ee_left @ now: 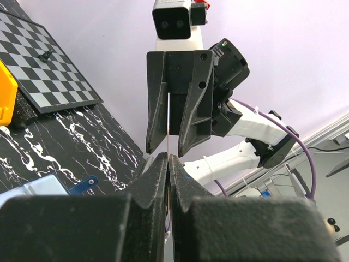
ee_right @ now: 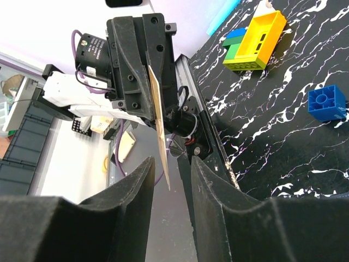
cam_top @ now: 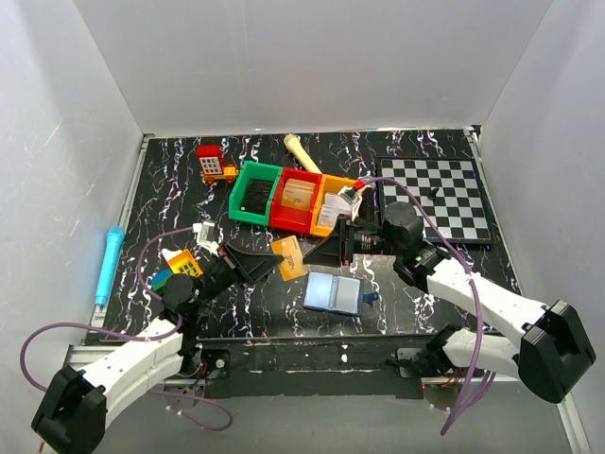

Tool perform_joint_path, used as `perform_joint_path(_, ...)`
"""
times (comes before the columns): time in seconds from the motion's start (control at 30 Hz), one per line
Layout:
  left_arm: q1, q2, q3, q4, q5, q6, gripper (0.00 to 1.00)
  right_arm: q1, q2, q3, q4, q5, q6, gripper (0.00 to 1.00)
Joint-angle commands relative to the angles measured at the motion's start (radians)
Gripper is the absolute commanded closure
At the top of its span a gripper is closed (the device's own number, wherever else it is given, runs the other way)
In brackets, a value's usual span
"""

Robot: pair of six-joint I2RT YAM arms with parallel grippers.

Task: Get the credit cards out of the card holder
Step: Place the credit card in the storage box.

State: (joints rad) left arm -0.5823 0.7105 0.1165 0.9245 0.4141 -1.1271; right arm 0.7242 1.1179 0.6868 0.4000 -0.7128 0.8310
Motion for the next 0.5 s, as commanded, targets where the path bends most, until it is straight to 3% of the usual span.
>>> perform_joint_path(0.0, -0.001, -0.011, -0.012, 0.014, -0.009, -0.002, 1.0, -0.002, 0.01, 0.042, 0.095, -0.004, 0.019, 0.59)
perform_joint_path(0.2, -0.001, -0.008, -0.012, 0.014, -0.009, -0.002, 1.0, -0.002, 0.031, 0.063, 0.099, -0.01, 0.025, 0.6)
perform_joint_path(0.47, -0.001, 0.0, -0.011, 0.017, -0.006, -0.002, 1.0, -0.002, 0.051, 0.069, 0.112, -0.022, 0.033, 0.69)
